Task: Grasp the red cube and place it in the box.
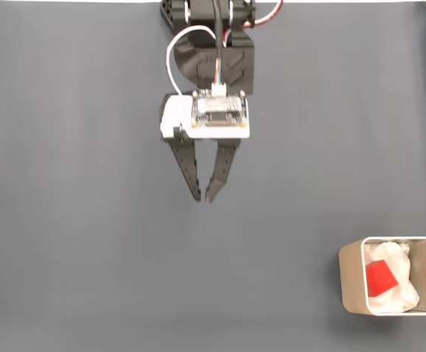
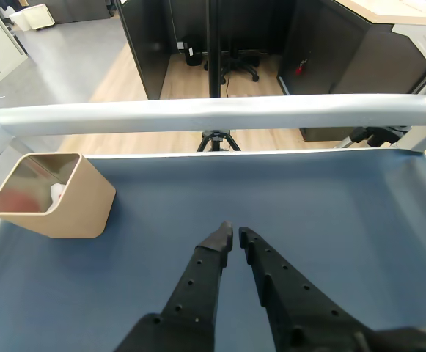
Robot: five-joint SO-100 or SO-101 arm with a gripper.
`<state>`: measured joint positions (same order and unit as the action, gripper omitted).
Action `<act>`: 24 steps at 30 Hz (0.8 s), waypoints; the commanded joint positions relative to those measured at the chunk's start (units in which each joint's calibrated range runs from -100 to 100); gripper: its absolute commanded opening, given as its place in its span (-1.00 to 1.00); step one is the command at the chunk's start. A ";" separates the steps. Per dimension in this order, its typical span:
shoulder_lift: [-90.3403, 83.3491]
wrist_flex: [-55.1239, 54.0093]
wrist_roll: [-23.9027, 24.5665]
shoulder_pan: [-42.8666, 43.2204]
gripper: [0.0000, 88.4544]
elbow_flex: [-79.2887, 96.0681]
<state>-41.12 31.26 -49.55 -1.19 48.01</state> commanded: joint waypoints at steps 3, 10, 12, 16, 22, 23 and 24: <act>-11.13 -1.43 0.54 -0.59 -1.00 11.93; -21.62 -1.67 0.68 -0.09 -1.00 25.80; -25.08 -1.51 0.49 0.19 -1.00 29.64; -32.28 -0.45 0.44 0.62 -1.00 36.93; -45.19 5.78 0.24 0.62 -1.00 48.25; -46.83 7.34 0.24 0.62 -1.00 49.62; -48.39 8.90 0.44 0.62 -1.00 50.71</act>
<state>-83.67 36.20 -49.21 -0.96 96.38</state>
